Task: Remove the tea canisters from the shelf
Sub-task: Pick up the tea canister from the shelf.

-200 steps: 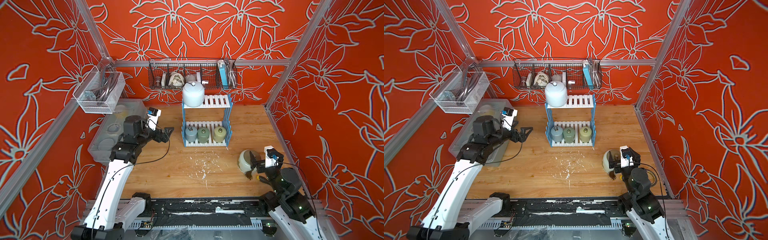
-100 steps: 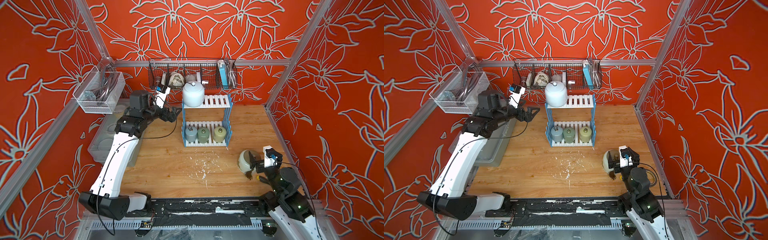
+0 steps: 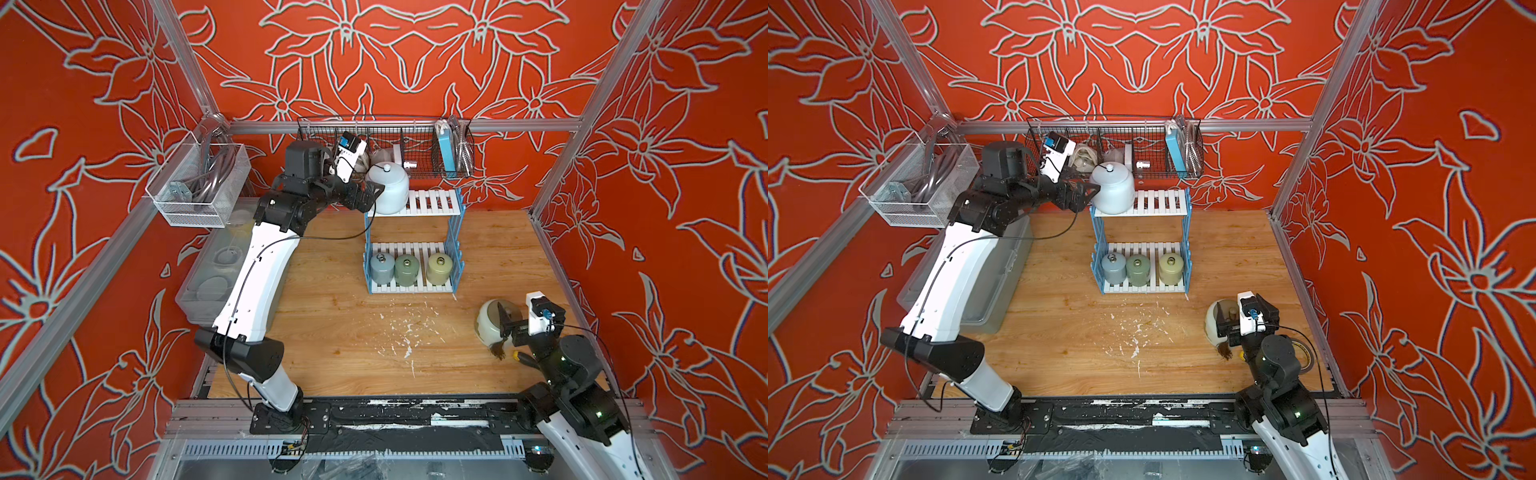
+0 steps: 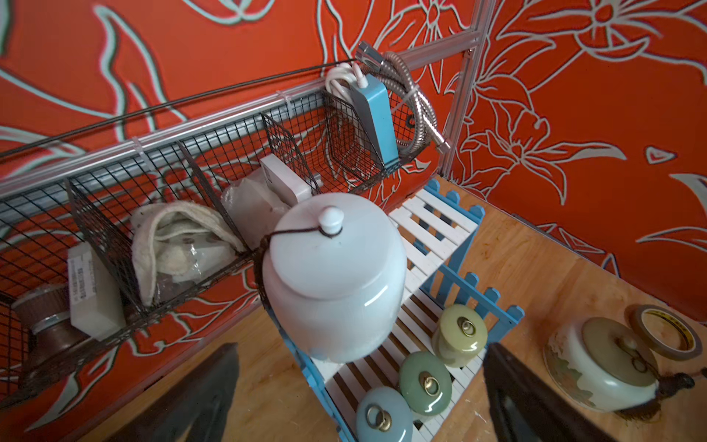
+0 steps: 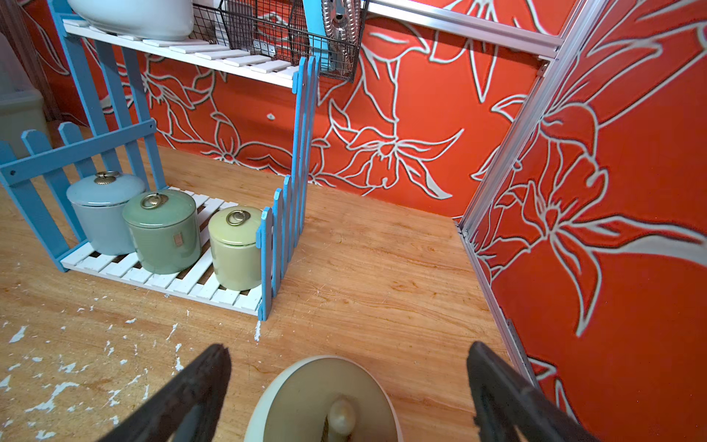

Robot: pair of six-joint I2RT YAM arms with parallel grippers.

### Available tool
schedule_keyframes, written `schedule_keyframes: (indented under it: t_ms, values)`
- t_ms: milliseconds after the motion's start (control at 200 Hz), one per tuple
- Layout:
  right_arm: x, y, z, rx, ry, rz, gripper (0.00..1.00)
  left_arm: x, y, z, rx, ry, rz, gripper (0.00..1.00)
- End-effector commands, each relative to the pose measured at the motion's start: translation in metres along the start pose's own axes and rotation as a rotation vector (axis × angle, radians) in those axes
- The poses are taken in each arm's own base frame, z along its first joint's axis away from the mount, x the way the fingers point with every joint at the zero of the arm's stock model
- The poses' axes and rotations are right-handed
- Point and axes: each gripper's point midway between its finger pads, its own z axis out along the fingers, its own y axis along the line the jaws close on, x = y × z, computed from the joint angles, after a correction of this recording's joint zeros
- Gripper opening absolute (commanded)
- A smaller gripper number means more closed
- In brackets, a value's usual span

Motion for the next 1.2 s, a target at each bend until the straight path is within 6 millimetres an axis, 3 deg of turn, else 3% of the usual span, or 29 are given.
schedule_keyframes:
  t_ms: [0,420,656,686,941,1196]
  values:
    - [0.0,-0.004,0.0,0.023,-0.01,-0.005,0.99,-0.002,0.005,0.008,-0.012,0.025,-0.007,0.99]
    - [-0.001,-0.007,0.0,0.039,-0.014,-0.004,0.99,-0.025,0.015,0.055,-0.004,-0.032,0.008,0.95]
    - [-0.001,-0.007,0.0,0.038,-0.018,-0.002,0.99,-0.022,0.018,0.082,-0.006,-0.05,0.011,0.85]
    - [-0.001,-0.006,0.0,0.036,-0.017,-0.004,0.99,-0.032,0.017,0.078,-0.008,-0.077,0.024,0.84]
    - [-0.001,-0.006,0.0,0.031,-0.018,-0.005,0.99,-0.021,0.022,0.1,-0.016,-0.065,0.025,0.83]
    - [-0.002,-0.007,-0.001,0.034,-0.023,-0.003,0.99,-0.004,0.023,0.111,-0.006,-0.017,-0.007,0.73]
